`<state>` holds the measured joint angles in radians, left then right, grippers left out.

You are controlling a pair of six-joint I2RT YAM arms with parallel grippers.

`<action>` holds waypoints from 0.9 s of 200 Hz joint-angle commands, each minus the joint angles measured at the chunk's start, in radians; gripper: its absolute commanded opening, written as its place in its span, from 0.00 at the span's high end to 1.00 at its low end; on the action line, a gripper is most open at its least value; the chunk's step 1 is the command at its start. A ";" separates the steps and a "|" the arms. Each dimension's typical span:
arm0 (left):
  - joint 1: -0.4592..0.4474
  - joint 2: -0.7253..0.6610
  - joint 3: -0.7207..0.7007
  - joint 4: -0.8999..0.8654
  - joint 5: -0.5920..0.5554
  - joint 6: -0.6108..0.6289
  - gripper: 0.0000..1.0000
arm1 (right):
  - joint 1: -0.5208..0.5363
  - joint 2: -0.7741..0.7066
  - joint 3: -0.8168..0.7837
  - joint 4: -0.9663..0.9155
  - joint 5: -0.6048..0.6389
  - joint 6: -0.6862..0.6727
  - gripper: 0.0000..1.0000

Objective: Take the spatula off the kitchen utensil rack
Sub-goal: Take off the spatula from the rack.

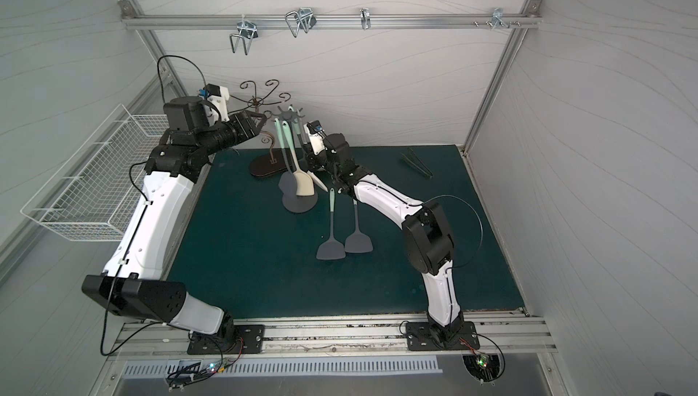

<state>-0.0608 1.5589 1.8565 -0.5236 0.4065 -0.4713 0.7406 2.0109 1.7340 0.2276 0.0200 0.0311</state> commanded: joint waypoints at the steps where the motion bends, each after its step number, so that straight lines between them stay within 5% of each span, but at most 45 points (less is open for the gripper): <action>1: 0.018 0.037 0.064 0.063 0.102 -0.073 0.56 | 0.000 -0.087 0.009 0.093 0.008 -0.002 1.00; 100: 0.035 0.202 0.173 0.125 0.219 -0.180 0.65 | 0.000 -0.095 0.007 0.087 -0.003 -0.009 1.00; 180: 0.036 0.209 0.180 0.079 0.182 -0.181 1.00 | -0.014 -0.110 0.011 0.076 0.023 -0.015 1.00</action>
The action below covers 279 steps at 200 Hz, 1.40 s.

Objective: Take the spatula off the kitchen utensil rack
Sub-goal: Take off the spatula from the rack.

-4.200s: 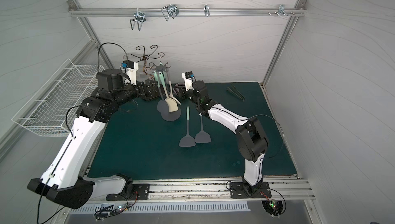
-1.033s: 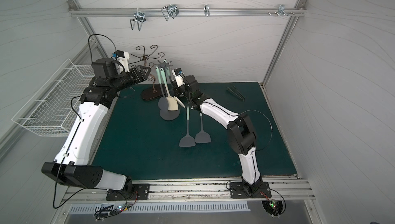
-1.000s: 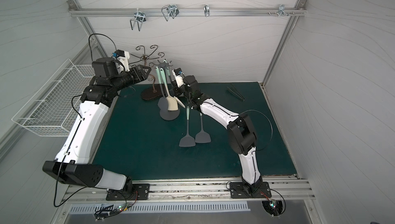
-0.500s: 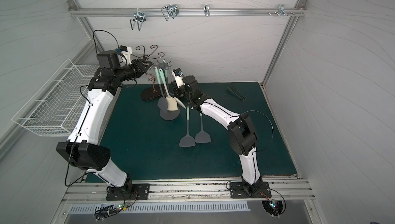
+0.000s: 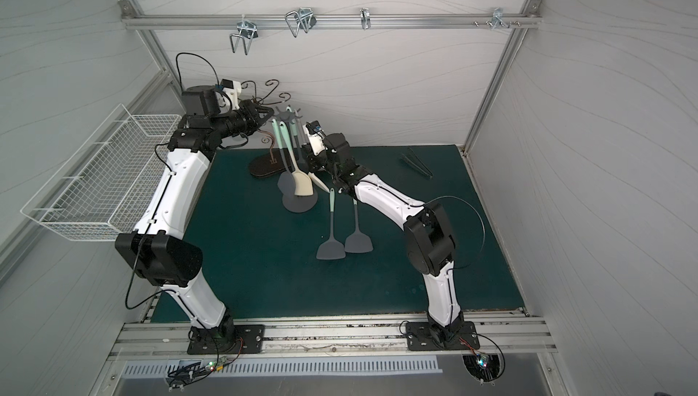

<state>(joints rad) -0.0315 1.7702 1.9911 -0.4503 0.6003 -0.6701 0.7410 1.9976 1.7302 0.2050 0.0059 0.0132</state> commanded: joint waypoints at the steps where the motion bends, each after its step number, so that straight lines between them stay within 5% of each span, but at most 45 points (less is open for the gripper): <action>1: 0.007 -0.003 0.046 0.005 -0.013 0.017 1.00 | -0.014 -0.097 0.014 0.098 0.039 0.002 1.00; 110: 0.007 -0.005 0.133 -0.140 -0.035 -0.007 1.00 | -0.046 -0.105 0.034 0.074 0.167 -0.018 1.00; 172: 0.011 0.001 0.130 -0.126 -0.009 -0.016 1.00 | -0.048 -0.102 0.028 0.056 0.120 0.015 1.00; 195: 0.015 -0.005 0.110 -0.099 0.004 -0.013 0.68 | -0.049 -0.121 0.003 0.050 0.116 0.023 1.00; 214: 0.015 -0.016 0.097 -0.087 -0.005 0.000 0.51 | -0.049 -0.131 -0.006 0.030 0.112 0.027 1.00; 279: 0.031 -0.048 0.074 -0.106 -0.026 0.051 0.24 | -0.068 -0.227 -0.068 -0.063 0.099 0.085 1.00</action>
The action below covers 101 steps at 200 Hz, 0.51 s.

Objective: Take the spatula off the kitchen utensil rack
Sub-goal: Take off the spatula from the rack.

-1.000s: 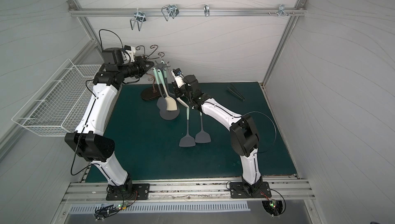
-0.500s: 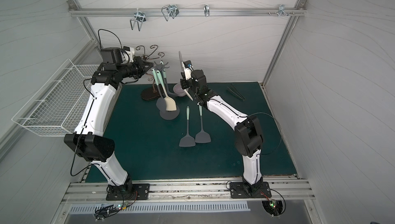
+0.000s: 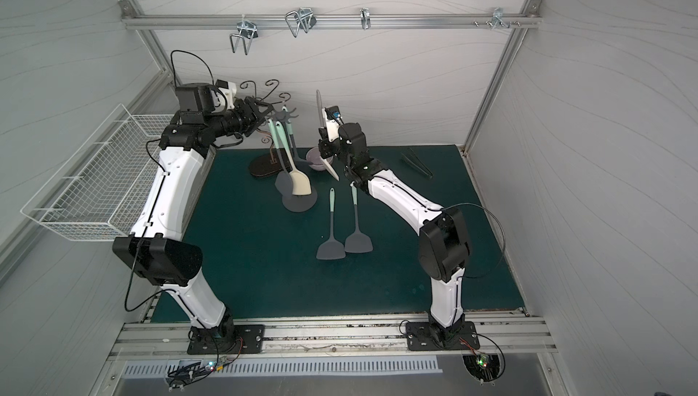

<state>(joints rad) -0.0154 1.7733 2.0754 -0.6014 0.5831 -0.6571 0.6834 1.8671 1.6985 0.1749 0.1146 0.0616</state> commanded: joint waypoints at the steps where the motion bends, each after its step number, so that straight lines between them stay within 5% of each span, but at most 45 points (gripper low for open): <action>1: 0.016 -0.053 -0.012 0.044 -0.010 0.040 0.23 | -0.010 -0.101 -0.040 -0.034 -0.009 0.037 1.00; 46: 0.029 -0.180 -0.134 -0.011 -0.110 0.175 0.14 | -0.015 -0.328 -0.295 -0.076 -0.032 0.073 1.00; 101: -0.010 -0.497 -0.483 -0.016 -0.241 0.306 0.18 | 0.032 -0.585 -0.560 -0.172 -0.225 0.090 1.00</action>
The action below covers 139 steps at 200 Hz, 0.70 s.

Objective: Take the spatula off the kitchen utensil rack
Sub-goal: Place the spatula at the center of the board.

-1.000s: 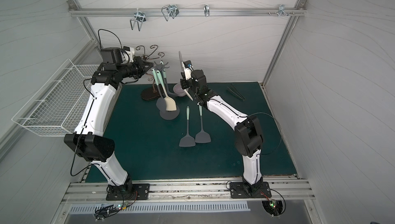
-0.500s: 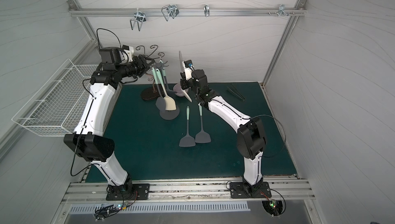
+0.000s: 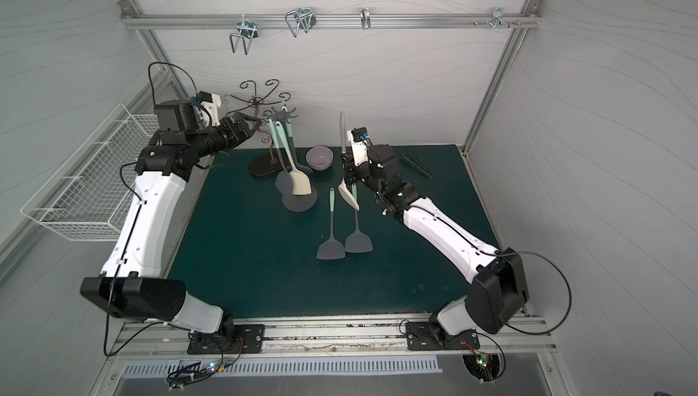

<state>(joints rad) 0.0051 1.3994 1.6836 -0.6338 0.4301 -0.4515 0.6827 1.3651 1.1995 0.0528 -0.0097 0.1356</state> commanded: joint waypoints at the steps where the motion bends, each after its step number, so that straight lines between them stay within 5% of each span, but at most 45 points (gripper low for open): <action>1: -0.036 -0.130 -0.096 0.016 -0.093 0.105 0.18 | 0.036 -0.086 -0.064 -0.051 -0.102 0.017 1.00; 33: -0.337 -0.314 -0.276 0.080 -0.247 0.182 0.19 | 0.106 -0.148 -0.123 -0.087 -0.140 0.018 1.00; 65: -0.597 -0.335 -0.346 0.180 -0.297 0.161 0.19 | 0.144 -0.163 -0.159 -0.069 -0.172 0.066 1.00; 139: -0.649 -0.197 -0.378 0.327 -0.229 0.006 0.28 | 0.219 -0.173 -0.158 -0.091 -0.158 0.047 1.00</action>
<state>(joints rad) -0.6399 1.1736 1.2877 -0.4122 0.1940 -0.3977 0.8803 1.2198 1.0283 -0.0364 -0.1650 0.1913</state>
